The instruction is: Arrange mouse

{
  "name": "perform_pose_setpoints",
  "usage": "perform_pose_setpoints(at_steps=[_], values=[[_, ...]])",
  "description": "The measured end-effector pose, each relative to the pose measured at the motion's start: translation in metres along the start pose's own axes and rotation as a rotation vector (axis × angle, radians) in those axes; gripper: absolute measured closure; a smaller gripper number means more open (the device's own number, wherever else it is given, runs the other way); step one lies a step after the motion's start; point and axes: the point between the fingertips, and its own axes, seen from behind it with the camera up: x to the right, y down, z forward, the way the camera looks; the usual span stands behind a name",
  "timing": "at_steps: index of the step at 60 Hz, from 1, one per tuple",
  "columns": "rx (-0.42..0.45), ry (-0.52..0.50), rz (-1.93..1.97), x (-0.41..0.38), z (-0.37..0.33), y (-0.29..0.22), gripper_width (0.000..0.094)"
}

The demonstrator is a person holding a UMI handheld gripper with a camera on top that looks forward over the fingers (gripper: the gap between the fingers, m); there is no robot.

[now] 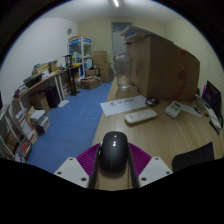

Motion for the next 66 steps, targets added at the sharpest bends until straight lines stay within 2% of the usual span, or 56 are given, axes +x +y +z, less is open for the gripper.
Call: perform_pose_setpoints(at_steps=[7, 11, 14, 17, 23, 27, 32, 37, 40, 44, 55, 56, 57, 58, 62, 66], values=[[-0.064, 0.020, 0.020, 0.000, -0.002, 0.003, 0.0528], [-0.102, -0.002, 0.045, -0.003, -0.008, 0.004, 0.0586], [-0.116, -0.044, 0.078, -0.012, -0.023, 0.000, 0.0591], [-0.075, -0.068, 0.070, -0.015, -0.047, -0.022, 0.0599], [0.063, -0.051, 0.035, 0.008, -0.105, -0.092, 0.0601], [0.149, -0.010, 0.013, 0.048, -0.139, -0.133, 0.0598], [0.207, 0.065, -0.008, 0.110, -0.174, -0.150, 0.0601], [0.201, 0.137, -0.022, 0.180, -0.185, -0.128, 0.0601], [0.169, 0.148, -0.011, 0.210, -0.181, -0.100, 0.0602], [0.072, 0.136, 0.011, 0.237, -0.166, -0.043, 0.0601], [-0.062, 0.064, 0.010, 0.261, -0.120, 0.067, 0.0595], [-0.067, 0.052, 0.013, 0.259, -0.117, 0.073, 0.0576], [-0.074, 0.043, 0.016, 0.258, -0.115, 0.078, 0.0488], [-0.047, 0.038, 0.021, 0.258, -0.114, 0.075, 0.0535], [-0.028, 0.018, 0.030, 0.256, -0.114, 0.072, 0.0467], [-0.055, 0.004, 0.031, 0.255, -0.114, 0.075, 0.0404]])
